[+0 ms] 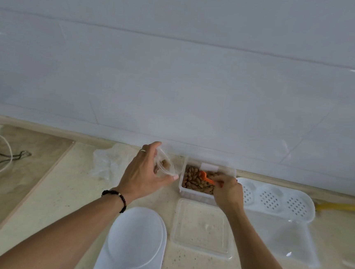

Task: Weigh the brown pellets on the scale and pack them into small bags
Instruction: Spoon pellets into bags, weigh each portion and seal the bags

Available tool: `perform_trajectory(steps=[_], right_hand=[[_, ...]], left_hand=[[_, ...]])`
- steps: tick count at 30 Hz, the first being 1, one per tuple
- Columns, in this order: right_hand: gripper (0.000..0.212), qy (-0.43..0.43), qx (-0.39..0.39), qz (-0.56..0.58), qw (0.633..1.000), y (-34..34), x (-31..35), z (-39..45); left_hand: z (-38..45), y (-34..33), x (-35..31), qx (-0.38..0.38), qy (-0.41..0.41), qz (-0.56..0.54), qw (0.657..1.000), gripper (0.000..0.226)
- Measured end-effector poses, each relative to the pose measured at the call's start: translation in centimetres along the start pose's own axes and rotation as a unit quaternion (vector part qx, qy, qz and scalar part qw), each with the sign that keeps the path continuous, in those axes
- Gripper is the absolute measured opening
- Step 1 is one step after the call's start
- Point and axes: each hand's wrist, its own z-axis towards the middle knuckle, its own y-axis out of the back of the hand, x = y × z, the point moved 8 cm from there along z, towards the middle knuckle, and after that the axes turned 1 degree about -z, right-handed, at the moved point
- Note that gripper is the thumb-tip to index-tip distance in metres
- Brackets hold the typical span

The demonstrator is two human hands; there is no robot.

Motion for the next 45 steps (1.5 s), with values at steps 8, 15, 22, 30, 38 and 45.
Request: perform_trajectory(steps=[8, 15, 22, 30, 38, 45], right_hand=[[0.028, -0.176, 0.015, 0.239, 0.955, -0.7, -3.5, 0.0], [0.024, -0.212, -0.002, 0.348, 0.913, 1.3, -5.0, -1.8], [0.016, -0.145, -0.007, 0.423, 0.894, 5.6, -3.8, -3.1], [0.022, 0.157, -0.010, 0.084, 0.984, 9.4, 5.9, -6.1], [0.026, 0.139, -0.049, 0.168, 0.975, 11.1, 5.3, -6.3], [0.028, -0.010, -0.097, 0.118, 0.988, 9.5, -0.3, -3.3]], left_hand=[[-0.3, 0.2, 0.7, 0.019, -0.003, 0.051, 0.999, 0.092], [0.5, -2.2, -0.5, 0.080, -0.020, 0.079, 0.993, 0.092], [1.3, -4.9, -2.3, 0.114, -0.019, 0.093, 0.989, 0.082], [2.1, -5.8, -5.1, 0.070, -0.021, 0.078, 0.994, 0.082], [2.3, -5.0, -4.6, 0.049, -0.008, 0.052, 0.997, 0.090], [2.0, -3.9, -3.2, 0.060, 0.005, 0.064, 0.996, 0.093]])
